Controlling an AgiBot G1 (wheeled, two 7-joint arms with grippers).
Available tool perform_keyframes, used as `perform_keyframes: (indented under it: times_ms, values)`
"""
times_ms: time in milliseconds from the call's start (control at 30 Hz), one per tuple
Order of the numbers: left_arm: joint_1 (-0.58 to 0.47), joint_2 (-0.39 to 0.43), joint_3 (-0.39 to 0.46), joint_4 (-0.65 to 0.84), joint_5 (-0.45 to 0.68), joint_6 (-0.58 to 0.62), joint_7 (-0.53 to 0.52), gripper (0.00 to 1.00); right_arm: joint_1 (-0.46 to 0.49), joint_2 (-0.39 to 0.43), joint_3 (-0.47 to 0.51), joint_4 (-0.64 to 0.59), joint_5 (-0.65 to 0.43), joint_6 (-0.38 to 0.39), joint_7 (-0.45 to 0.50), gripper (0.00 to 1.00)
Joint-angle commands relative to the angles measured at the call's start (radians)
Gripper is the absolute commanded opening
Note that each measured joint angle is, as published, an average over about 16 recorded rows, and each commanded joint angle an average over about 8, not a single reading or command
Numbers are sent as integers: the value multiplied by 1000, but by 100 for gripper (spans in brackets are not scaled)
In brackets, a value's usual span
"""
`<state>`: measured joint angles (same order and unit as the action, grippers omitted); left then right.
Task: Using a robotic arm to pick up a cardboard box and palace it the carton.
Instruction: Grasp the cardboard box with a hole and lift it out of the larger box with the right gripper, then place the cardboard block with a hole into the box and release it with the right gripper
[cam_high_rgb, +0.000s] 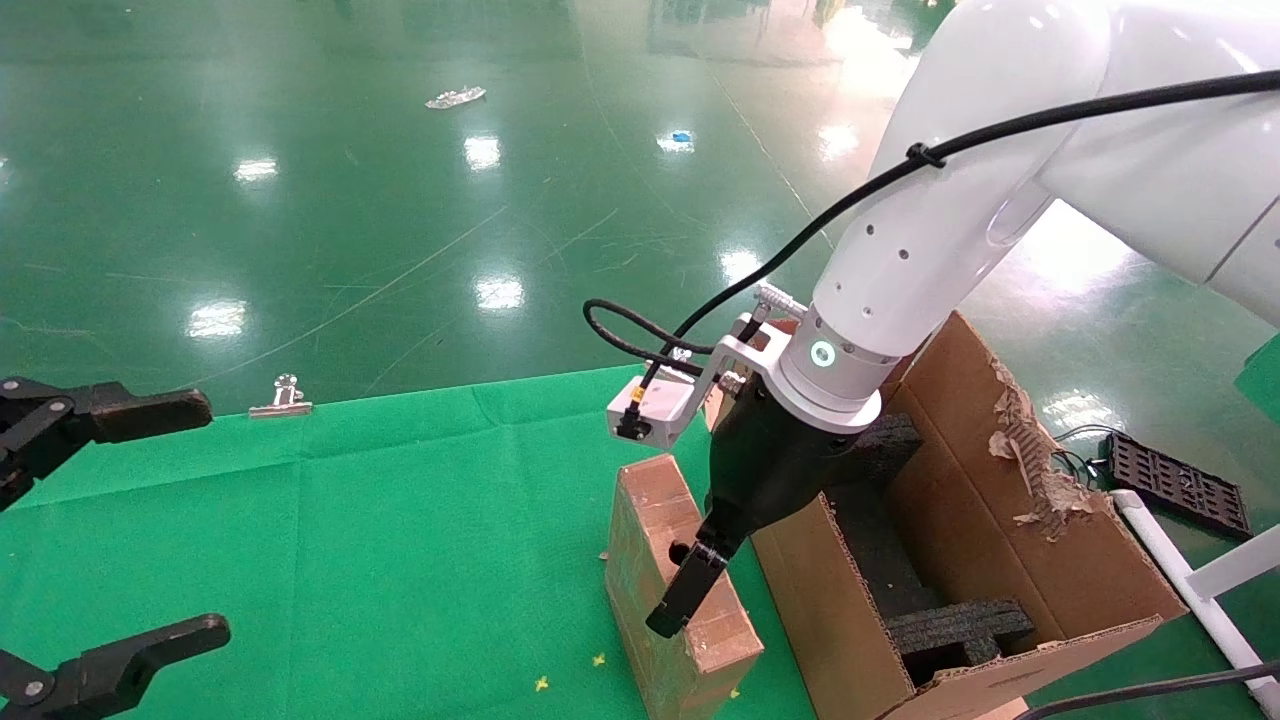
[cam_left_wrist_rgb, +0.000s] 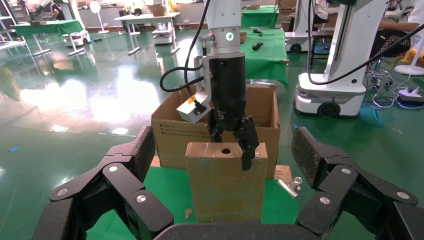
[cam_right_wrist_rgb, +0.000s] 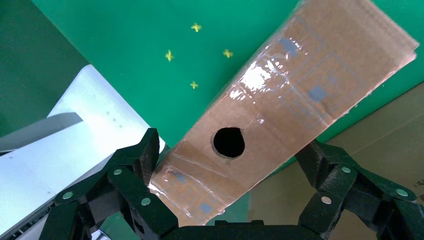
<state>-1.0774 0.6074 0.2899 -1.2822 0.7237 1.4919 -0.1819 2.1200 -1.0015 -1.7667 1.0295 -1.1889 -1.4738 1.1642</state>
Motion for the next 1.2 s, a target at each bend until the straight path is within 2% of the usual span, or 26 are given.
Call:
perform_keyframes:
  times_ms: [33,133,233,833,1067,1200]
  values:
    - [0,0,0,0,0,0,0,22,1,2,-3,16,-8,5,10,0]
    - [0,0,0,0,0,0,0,5,0,7,-9,35,-17,9,23,0]
    - [0,0,1,0,0,0,0,0,-1,13,-14,50,-24,12,33,0]
    - [0,-1,2,0,-1,-1,1,0,-3,63,-14,110,-46,57,38,0]
    - [0,-1,2,0,-1,-1,1,0,35,192,70,144,17,137,-92,0]
    - [0,-1,2,0,-2,-1,1,0,99,276,134,99,57,162,-185,0]
